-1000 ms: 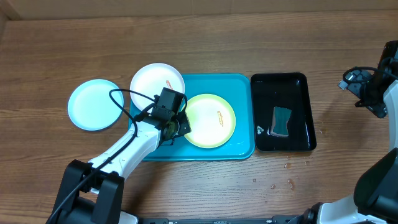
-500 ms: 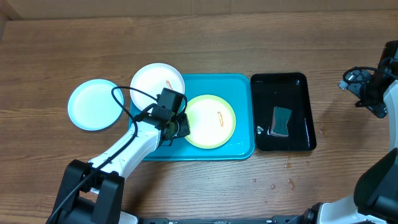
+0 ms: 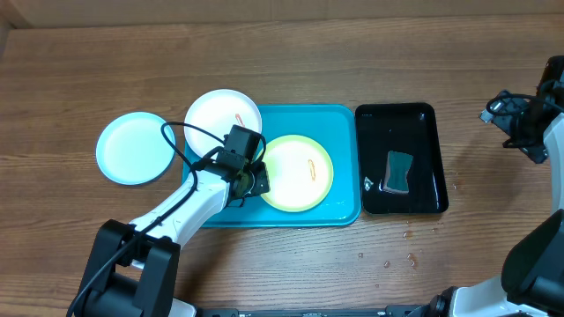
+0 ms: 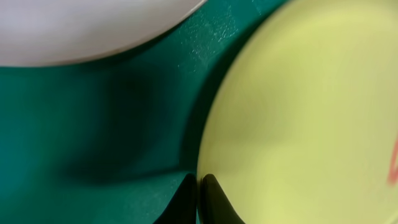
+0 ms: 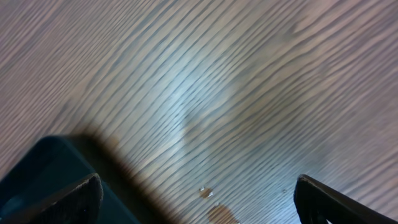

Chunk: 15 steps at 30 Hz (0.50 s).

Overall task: Clean dirty plates on tray and stack at the side
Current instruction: 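Reach the right gripper into the black tray and grasp the green sponge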

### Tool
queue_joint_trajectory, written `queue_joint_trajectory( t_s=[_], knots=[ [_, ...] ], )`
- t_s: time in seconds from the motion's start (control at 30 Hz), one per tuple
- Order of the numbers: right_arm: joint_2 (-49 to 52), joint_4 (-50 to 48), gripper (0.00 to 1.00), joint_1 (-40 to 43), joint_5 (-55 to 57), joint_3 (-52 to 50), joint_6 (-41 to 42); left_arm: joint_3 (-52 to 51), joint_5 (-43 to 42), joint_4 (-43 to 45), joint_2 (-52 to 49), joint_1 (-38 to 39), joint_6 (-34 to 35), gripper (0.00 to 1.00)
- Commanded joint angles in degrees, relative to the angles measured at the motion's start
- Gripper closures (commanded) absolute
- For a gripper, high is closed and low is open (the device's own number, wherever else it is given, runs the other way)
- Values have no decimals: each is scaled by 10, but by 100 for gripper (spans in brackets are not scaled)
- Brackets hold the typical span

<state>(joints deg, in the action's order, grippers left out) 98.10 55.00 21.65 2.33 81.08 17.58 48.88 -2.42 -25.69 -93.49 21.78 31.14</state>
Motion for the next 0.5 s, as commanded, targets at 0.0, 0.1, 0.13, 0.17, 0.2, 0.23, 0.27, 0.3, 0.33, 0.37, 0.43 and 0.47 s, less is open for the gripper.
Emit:
queue_joint_trajectory(
  t_s=[0.0, 0.1, 0.13, 0.17, 0.2, 0.23, 0.27, 0.3, 0.33, 0.37, 0.43, 0.47],
  knots=[
    [-2, 12, 0, -1, -60, 6, -1, 0, -6, 3, -8, 0, -7, 95],
    [-3, 34, 20, -2, -104, 7, -48, 0, -7, 3, -8, 0, -7, 96],
    [-5, 38, 28, -4, -137, 9, -79, 0, -9, 2, -8, 0, -8, 96],
    [-7, 45, 34, -8, -156, 14, -97, 0, -10, 2, -8, 0, -10, 96],
    [-13, 72, 36, -23, -163, 35, -104, 0, -10, 0, -8, 0, -12, 96],
    [-16, 88, 36, -33, -163, 49, -104, 0, -10, 0, -8, 0, -11, 96],
    [-17, 103, 36, -42, -163, 59, -104, 0, -10, 1, -8, 0, -11, 96],
    [-18, 125, 35, -54, -163, 74, -104, 0, -9, 1, -8, 0, -7, 96],
    [-18, 146, 35, -68, -163, 85, -104, 0, -9, 1, -8, 0, 1, 96],
    [-18, 163, 34, -82, -163, 91, -104, 0, -7, 1, -8, 0, 11, 96],
    [-18, 194, 34, -118, -153, 92, -103, 0, -7, 2, -8, 0, 37, 96],
    [-17, 205, 34, -132, -143, 90, -103, 0, -8, 4, -8, 0, 45, 96]
  ],
)
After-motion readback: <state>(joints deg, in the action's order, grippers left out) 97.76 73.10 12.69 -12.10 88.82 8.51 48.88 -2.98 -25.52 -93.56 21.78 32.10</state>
